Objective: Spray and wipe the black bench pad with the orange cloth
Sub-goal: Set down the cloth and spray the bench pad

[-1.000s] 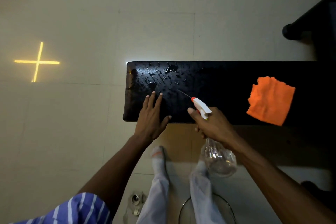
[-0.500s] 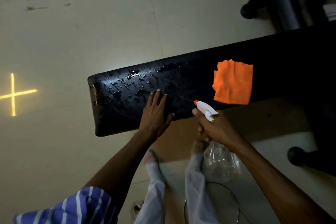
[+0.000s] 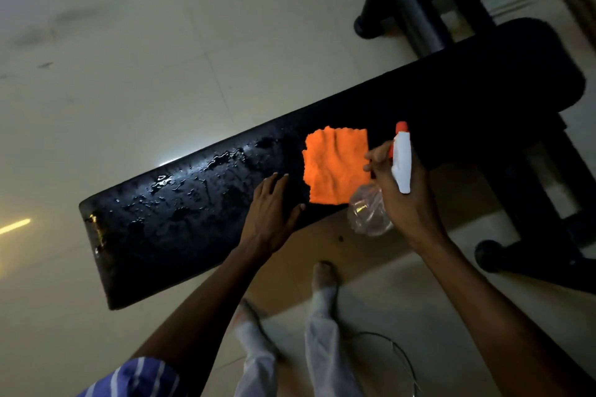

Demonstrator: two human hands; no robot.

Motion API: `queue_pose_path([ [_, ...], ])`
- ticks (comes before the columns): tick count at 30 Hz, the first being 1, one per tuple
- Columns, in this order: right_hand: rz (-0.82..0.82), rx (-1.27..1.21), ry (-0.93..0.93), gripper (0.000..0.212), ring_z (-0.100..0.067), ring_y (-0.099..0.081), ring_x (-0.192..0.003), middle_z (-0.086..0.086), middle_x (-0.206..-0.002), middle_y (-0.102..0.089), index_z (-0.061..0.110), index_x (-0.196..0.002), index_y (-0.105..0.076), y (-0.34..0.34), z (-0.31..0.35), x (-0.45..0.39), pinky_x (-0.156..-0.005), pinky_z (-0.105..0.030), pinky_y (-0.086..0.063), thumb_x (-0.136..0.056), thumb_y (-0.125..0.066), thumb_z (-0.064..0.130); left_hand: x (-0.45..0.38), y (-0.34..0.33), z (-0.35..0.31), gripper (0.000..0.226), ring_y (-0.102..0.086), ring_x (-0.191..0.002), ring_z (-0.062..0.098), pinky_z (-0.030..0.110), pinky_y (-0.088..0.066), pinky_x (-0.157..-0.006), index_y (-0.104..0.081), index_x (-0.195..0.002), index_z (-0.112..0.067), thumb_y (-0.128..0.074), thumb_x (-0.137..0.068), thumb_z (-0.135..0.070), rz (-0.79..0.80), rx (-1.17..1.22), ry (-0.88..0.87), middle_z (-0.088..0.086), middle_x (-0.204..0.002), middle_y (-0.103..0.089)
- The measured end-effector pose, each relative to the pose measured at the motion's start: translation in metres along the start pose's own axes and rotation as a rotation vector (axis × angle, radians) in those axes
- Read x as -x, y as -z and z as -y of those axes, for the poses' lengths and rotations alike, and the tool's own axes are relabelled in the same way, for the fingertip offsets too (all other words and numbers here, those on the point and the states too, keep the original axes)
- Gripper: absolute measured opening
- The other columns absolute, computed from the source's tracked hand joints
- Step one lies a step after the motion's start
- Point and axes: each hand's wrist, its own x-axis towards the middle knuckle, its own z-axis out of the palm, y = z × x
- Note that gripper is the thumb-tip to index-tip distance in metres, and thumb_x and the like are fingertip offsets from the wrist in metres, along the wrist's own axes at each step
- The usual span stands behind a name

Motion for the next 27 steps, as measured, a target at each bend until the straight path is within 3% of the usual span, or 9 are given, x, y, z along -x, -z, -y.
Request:
queue_pose_path([
  [2,-0.060,0.010,0.044,0.043,-0.020,-0.068,-0.112,-0.009,-0.108,-0.066,0.009,-0.118,-0.058,0.014,0.000,-0.019,-0.105,-0.032,-0.053,-0.094,-0.059,0.045,-0.015,0.000,-0.017,0.069,-0.038,-0.146,0.031,0.044,-0.037,-0.118,-0.036,-0.157,-0.014,-0.061,-0.100,-0.043,-0.011,0.046,-0.007,0.009,-0.160,-0.038],
  [5,-0.109,-0.026,0.086,0.045,-0.029,-0.068,-0.113,-0.015,-0.116,-0.064,0.006,-0.123,-0.055,0.028,-0.003,-0.043,-0.104,-0.039,-0.056,-0.095,-0.059,0.041,-0.035,0.002,-0.039,0.064,-0.048,-0.134,0.028,0.042,-0.044,-0.109,-0.041,-0.151,-0.011,-0.062,-0.100,-0.042,-0.042,0.137,0.014,0.010,-0.147,-0.049],
  [9,-0.199,0.038,0.176,0.028,-0.001,-0.065,-0.104,0.006,-0.110,-0.061,0.017,-0.120,-0.052,0.037,-0.005,-0.083,-0.096,-0.015,-0.051,-0.101,-0.065,0.034,-0.064,0.000,-0.064,0.059,-0.052,-0.126,0.028,0.034,-0.043,-0.096,-0.045,-0.142,-0.008,-0.065,-0.098,-0.042,-0.111,0.241,0.096,0.012,-0.138,-0.055],
  [13,-0.248,0.095,0.150,0.033,0.015,-0.061,-0.103,0.013,-0.111,-0.057,0.003,-0.123,-0.053,0.039,-0.012,-0.110,-0.091,-0.004,-0.046,-0.102,-0.068,0.024,-0.083,-0.005,-0.079,0.063,-0.054,-0.128,0.028,0.035,-0.044,-0.096,-0.047,-0.139,-0.008,-0.073,-0.093,-0.041,-0.178,0.362,0.204,0.013,-0.141,-0.055],
  [18,-0.171,0.095,0.124,0.043,-0.003,-0.067,-0.106,-0.008,-0.117,-0.060,-0.002,-0.126,-0.050,0.035,-0.025,-0.118,-0.095,-0.019,-0.056,-0.097,-0.073,0.020,-0.093,-0.014,-0.086,0.080,-0.052,-0.122,0.025,0.042,-0.048,-0.102,-0.046,-0.136,-0.008,-0.089,-0.077,-0.039,-0.208,0.423,0.317,0.011,-0.133,-0.053],
  [20,-0.148,0.096,0.101,0.048,-0.022,-0.068,-0.110,-0.011,-0.120,-0.060,0.001,-0.127,-0.051,0.033,-0.027,-0.120,-0.098,-0.033,-0.058,-0.094,-0.077,0.023,-0.095,-0.016,-0.086,0.077,-0.057,-0.117,0.026,0.040,-0.051,-0.092,-0.044,-0.133,-0.011,-0.089,-0.077,-0.037,-0.183,0.469,0.364,0.010,-0.129,-0.057],
  [22,-0.144,0.101,0.063,0.055,-0.021,-0.065,-0.116,-0.005,-0.125,-0.060,0.002,-0.131,-0.051,0.032,-0.029,-0.119,-0.102,-0.040,-0.056,-0.090,-0.083,0.023,-0.096,-0.016,-0.085,0.066,-0.060,-0.109,0.025,0.031,-0.049,-0.077,-0.045,-0.127,-0.015,-0.087,-0.080,-0.034,-0.154,0.526,0.398,0.007,-0.123,-0.060],
  [25,-0.134,0.094,0.041,0.078,0.005,-0.057,-0.122,0.023,-0.129,-0.059,0.009,-0.143,-0.045,0.036,-0.037,-0.113,-0.106,-0.019,-0.050,-0.081,-0.091,0.023,-0.099,-0.012,-0.081,0.054,-0.064,-0.109,0.027,0.038,-0.057,-0.082,-0.053,-0.122,-0.017,-0.086,-0.082,-0.029,-0.096,0.611,0.422,0.009,-0.128,-0.063],
  [27,-0.133,0.064,-0.005,0.102,0.000,-0.051,-0.135,0.012,-0.144,-0.054,0.010,-0.155,-0.035,0.042,-0.047,-0.106,-0.111,-0.021,-0.048,-0.074,-0.095,0.028,-0.100,-0.009,-0.080,0.054,-0.068,-0.108,0.030,0.043,-0.059,-0.087,-0.056,-0.124,-0.017,-0.088,-0.081,-0.027,-0.062,0.699,0.450,0.011,-0.128,-0.065],
])
